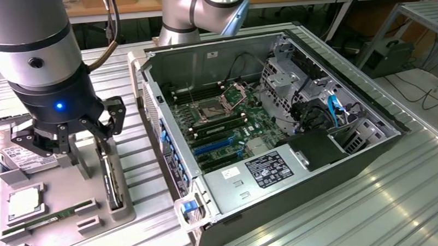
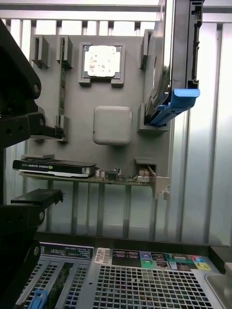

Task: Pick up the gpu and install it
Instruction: 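Pick up the gpu and move the gpu toward the slot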

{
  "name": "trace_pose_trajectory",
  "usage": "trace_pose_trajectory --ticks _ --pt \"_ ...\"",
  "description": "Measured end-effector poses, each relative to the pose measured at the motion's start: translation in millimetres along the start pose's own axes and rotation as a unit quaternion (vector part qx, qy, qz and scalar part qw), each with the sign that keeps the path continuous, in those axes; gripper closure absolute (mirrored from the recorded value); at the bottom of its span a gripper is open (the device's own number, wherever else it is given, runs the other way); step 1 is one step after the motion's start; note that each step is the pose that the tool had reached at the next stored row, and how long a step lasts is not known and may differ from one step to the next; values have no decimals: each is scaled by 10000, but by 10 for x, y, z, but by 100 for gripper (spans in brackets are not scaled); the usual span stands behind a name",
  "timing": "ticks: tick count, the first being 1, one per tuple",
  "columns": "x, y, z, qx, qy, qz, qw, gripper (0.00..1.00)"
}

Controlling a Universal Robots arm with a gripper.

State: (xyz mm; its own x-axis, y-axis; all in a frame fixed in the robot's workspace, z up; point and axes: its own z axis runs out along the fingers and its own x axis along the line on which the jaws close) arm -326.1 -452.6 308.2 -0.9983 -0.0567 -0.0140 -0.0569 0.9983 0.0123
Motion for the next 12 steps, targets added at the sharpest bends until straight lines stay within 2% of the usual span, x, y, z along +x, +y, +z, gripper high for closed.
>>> trace_pose_trajectory --ticks 6,12 --pt "1 0 57 0 3 8 10000 46" --pt "-43 -3 104 -4 68 9 10000 46"
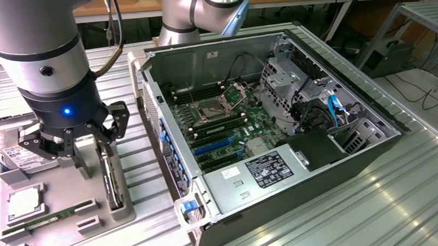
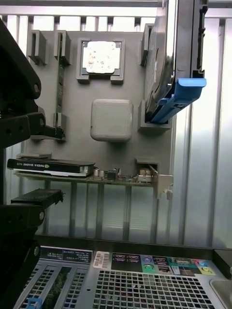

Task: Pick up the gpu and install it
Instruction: 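Pick up the gpu and move the gpu toward the slot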

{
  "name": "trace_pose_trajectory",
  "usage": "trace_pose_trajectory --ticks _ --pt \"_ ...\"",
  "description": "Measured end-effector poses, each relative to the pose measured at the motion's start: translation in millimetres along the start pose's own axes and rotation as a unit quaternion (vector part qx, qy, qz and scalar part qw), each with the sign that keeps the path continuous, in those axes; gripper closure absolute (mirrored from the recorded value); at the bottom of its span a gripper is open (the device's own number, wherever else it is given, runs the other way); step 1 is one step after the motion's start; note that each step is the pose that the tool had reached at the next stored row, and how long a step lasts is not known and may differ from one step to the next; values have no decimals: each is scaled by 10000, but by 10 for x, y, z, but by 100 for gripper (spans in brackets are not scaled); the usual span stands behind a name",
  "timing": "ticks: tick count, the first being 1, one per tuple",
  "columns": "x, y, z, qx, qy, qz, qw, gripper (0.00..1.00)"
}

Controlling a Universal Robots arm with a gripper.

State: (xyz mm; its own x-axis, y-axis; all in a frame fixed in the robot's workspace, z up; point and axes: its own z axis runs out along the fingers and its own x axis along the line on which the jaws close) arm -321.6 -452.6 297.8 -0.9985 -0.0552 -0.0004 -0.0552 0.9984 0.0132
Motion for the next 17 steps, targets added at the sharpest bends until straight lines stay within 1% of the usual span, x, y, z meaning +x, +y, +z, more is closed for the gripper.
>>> trace_pose_trajectory --ticks 1,2,4,5,6,12,17 --pt "0 0 5 0 10 0 10000 46" --pt "-1 -1 13 -1 32 0 10000 46" --pt "-1 -1 33 -4 86 2 10000 46" --pt "-4 -4 43 -5 99 2 10000 46" --pt "-7 -11 51 -4 102 4 9999 46" --pt "-32 -24 79 -4 99 17 9999 46" --pt "-50 -27 137 -5 94 163 9998 46"
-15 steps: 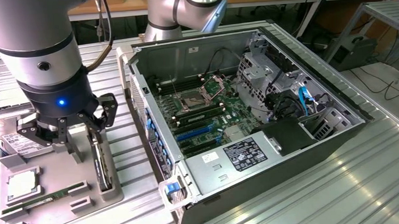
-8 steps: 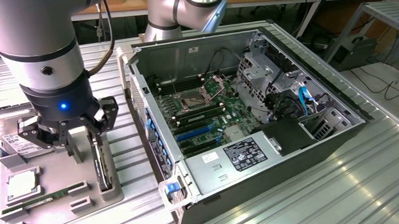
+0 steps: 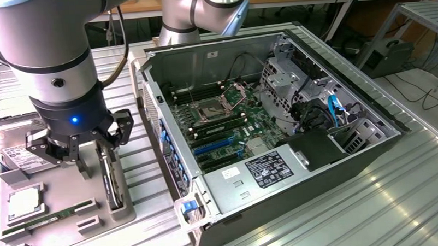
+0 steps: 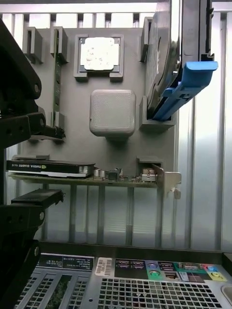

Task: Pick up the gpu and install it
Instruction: 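Pick up the gpu and move the gpu toward the slot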

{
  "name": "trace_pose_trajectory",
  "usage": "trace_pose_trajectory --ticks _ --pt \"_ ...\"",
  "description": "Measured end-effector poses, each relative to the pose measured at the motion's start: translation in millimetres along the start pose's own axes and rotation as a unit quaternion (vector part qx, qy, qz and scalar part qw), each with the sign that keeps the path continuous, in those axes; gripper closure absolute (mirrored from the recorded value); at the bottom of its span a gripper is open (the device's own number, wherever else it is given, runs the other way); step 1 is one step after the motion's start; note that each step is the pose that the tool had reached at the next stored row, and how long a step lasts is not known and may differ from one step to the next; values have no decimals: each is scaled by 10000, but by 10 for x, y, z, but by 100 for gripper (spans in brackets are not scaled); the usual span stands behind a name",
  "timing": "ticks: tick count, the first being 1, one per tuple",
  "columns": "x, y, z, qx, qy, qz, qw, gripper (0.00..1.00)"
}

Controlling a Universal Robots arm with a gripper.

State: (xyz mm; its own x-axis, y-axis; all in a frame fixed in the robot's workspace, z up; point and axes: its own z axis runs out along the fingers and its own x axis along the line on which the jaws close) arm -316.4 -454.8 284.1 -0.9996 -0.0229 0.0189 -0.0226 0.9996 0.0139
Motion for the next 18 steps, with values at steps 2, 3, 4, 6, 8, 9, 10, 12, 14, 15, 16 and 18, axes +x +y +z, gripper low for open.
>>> trace_pose_trajectory --ticks 2,3,4,6,8,9,10,12,14,15,16,18 --pt "-1 -8 18 0 0 46 10000 46" --pt "-1 -14 25 -1 -1 64 10000 46" --pt "0 -24 33 -1 -1 81 10000 46" --pt "-3 -39 60 -3 -3 96 10000 46" --pt "-7 -48 95 -2 -3 120 9999 46" --pt "-8 -49 110 -2 -2 132 9999 46" --pt "-9 -50 128 -2 -2 144 9999 46" --pt "-13 -52 167 -2 -3 177 9998 46" --pt "-17 -52 202 -2 -3 196 9998 46" --pt "-18 -53 222 -3 -3 203 9998 46" --pt "-20 -53 246 -3 -3 213 9998 46" --pt "-23 -53 284 -3 -3 232 9997 46"
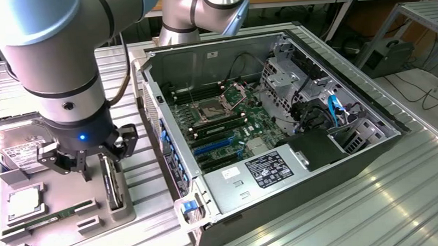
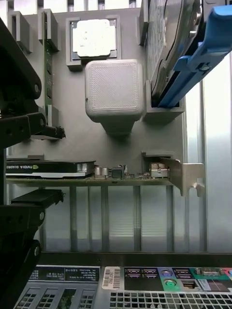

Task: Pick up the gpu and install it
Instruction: 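Pick up the gpu and move the gpu toward the slot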

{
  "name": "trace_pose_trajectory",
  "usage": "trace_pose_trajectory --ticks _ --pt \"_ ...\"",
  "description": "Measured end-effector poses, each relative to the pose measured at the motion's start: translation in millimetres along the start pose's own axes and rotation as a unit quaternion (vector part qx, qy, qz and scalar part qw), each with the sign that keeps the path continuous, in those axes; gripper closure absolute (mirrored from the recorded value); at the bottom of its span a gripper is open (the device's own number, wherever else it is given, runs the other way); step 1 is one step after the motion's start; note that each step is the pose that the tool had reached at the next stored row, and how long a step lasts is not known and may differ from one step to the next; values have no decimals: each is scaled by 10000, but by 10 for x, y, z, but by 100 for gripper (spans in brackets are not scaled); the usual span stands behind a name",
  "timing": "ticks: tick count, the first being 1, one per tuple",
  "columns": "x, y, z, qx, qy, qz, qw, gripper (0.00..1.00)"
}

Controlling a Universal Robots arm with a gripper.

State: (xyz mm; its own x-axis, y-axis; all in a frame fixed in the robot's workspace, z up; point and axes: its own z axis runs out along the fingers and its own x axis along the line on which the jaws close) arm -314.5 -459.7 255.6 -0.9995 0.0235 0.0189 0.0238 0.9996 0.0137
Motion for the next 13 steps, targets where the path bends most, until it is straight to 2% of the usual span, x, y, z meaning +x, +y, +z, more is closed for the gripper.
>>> trace_pose_trajectory --ticks 13 --pt "-73 0 229 0 4 30 10000 46"
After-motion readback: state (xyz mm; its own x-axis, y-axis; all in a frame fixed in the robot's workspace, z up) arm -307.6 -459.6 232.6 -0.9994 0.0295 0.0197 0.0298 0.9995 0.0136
